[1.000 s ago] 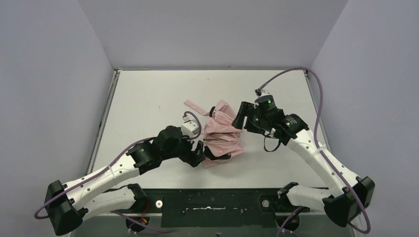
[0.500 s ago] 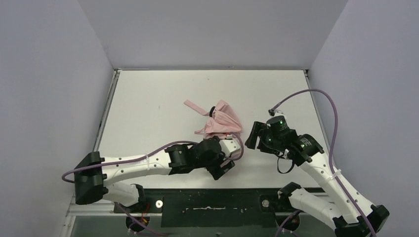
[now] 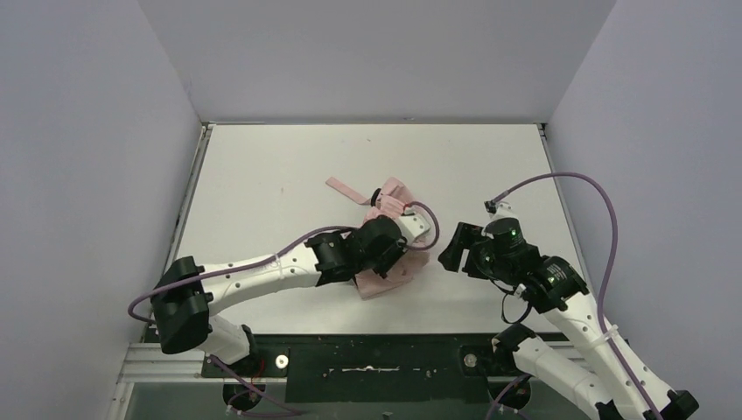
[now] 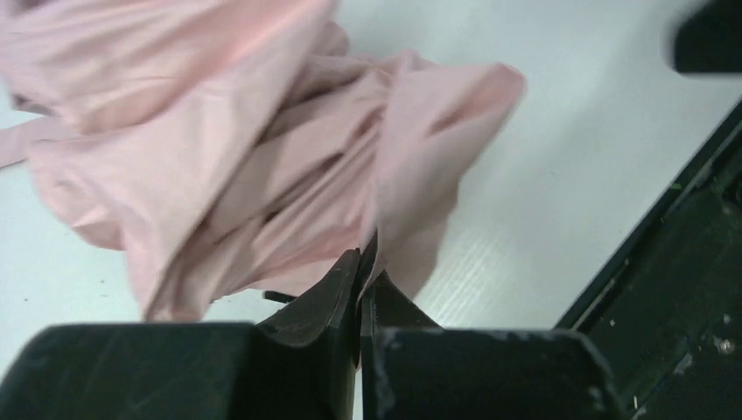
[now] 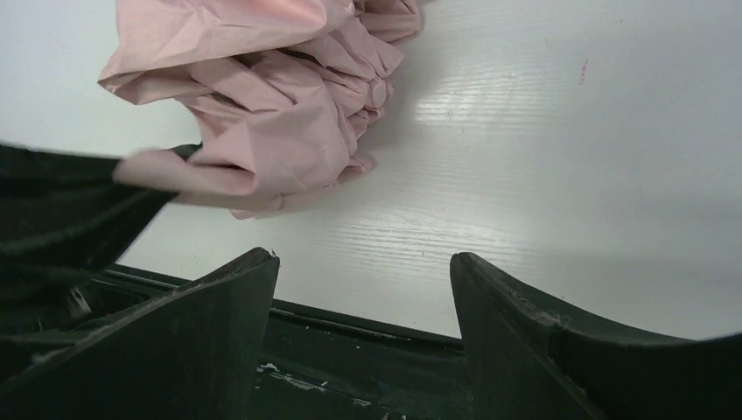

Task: Put away the umbrella

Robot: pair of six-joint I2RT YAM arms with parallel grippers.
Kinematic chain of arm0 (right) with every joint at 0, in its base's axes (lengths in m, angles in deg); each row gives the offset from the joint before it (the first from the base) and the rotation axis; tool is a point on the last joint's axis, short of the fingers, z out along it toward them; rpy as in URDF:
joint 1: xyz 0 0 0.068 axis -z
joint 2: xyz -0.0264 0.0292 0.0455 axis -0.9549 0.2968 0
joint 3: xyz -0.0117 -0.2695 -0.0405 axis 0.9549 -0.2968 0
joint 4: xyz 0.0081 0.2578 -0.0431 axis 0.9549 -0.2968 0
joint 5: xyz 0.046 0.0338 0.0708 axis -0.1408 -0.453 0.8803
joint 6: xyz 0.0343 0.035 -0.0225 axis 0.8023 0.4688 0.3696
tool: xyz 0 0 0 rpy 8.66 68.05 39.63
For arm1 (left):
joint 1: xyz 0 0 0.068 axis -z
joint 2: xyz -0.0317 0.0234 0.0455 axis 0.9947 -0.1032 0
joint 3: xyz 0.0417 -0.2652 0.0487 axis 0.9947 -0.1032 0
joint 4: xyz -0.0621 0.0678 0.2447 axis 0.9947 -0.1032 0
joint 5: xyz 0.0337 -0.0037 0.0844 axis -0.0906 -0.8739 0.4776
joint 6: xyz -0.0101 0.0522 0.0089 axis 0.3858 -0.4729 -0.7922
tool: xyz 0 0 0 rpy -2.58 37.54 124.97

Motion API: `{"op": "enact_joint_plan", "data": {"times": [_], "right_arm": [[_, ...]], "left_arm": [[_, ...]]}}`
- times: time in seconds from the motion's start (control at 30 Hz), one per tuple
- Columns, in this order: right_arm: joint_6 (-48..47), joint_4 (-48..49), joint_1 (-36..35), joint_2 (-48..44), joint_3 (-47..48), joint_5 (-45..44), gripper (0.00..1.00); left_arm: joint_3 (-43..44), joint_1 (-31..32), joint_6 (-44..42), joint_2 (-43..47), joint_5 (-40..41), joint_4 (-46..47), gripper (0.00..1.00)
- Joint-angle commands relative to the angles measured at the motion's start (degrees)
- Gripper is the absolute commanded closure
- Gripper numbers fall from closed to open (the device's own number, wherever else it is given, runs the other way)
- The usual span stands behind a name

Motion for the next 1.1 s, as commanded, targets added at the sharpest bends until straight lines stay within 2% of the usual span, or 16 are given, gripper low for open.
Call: {"op": "enact_joint_plan", "data": {"times": [0.0,0.13,0.27,0.4,0.6,0.73,0.83,0.93,1.07], "right_arm": [[-2.6,9.5,0.2,-5.0,-2.9,1.2,0.25],[-2.7,16.3,0.2,-8.2,-6.8,-1.5,0.24],[-7.4,25.4,0.1,-8.2,-9.5,1.2,0.24],[-10.2,33.8,0.1,-2.7,-9.7,5.1,0.22],[-13.0,39.1,-1.2,9.7,-4.6,9.0,0.20],[-13.4,39.4,-1.9,15.1,-1.7,8.3,0.21],[-12.8,40.3,-2.0,17.2,-0.9,7.0,0.21],[-11.3,44.6,-2.1,18.4,-1.9,6.0,0.20],[-11.6,50.0,-2.2,20.5,-1.1,6.1,0.20]], "left_arm": [[5.1,-9.1,2.3,3.8,-9.8,2.2,1.00],[10.8,-17.1,2.2,1.1,-19.1,0.5,1.00],[18.4,-21.9,1.5,-5.4,-25.3,-3.1,1.00],[24.2,-25.6,2.1,-11.3,-30.7,-4.8,1.00],[30.6,-27.6,1.2,-17.2,-32.9,-7.7,1.00],[31.0,-28.2,1.7,-18.5,-33.4,-8.6,1.00],[28.0,-29.1,3.7,-16.8,-35.1,-5.8,1.00],[24.8,-29.4,5.4,-14.7,-36.0,-2.9,1.00],[24.9,-30.1,6.8,-14.3,-39.5,-2.1,1.00]]}}
